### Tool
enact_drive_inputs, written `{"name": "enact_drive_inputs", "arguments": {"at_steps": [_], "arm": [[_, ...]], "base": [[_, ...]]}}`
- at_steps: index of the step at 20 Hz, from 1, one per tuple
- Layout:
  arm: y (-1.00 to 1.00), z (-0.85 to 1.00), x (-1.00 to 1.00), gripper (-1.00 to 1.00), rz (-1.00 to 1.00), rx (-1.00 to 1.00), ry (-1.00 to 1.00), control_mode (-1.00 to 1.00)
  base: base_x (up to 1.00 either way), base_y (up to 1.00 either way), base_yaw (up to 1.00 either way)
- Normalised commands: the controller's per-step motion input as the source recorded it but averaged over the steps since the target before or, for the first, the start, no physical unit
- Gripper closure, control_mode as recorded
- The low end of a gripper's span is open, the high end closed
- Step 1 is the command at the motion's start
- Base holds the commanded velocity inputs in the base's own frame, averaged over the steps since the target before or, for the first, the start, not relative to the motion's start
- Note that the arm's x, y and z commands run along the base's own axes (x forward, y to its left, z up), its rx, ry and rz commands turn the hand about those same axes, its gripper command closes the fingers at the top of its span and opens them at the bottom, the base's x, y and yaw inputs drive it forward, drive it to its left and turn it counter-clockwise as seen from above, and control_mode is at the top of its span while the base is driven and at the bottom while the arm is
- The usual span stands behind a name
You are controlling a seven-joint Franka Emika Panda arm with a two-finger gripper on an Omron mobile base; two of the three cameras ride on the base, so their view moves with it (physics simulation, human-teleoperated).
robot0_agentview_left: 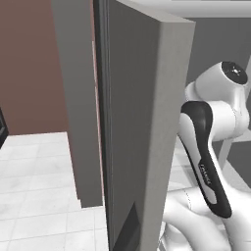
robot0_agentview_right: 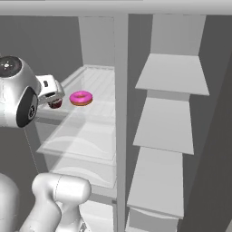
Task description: Take the donut and cupcake from the fridge and place them on the empty tray on the dining counter.
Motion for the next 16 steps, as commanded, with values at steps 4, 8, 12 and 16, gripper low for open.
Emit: {"name": "enact_drive_inputs", "arguments": {"at_steps": [4, 8, 12, 16], "arm": [[-0.08, 0.15, 0.16, -1.00, 0.00, -0.01, 0.08, -1.00], [-0.11, 0.05, 0.17, -1.00, 0.00, -0.02, 0.08, -1.00], [-0.03, -0.22, 0.35, -1.00, 0.00, -0.05, 0.04, -1.00], [-0.10, -0.26, 0.28, -1.00, 0.00, -0.06, 0.00, -1.00]], "base": [[0.00, 0.00, 0.00], [0.00, 0.00, 0.00], [0.00, 0.00, 0.00], [0.00, 0.00, 0.00]]}}
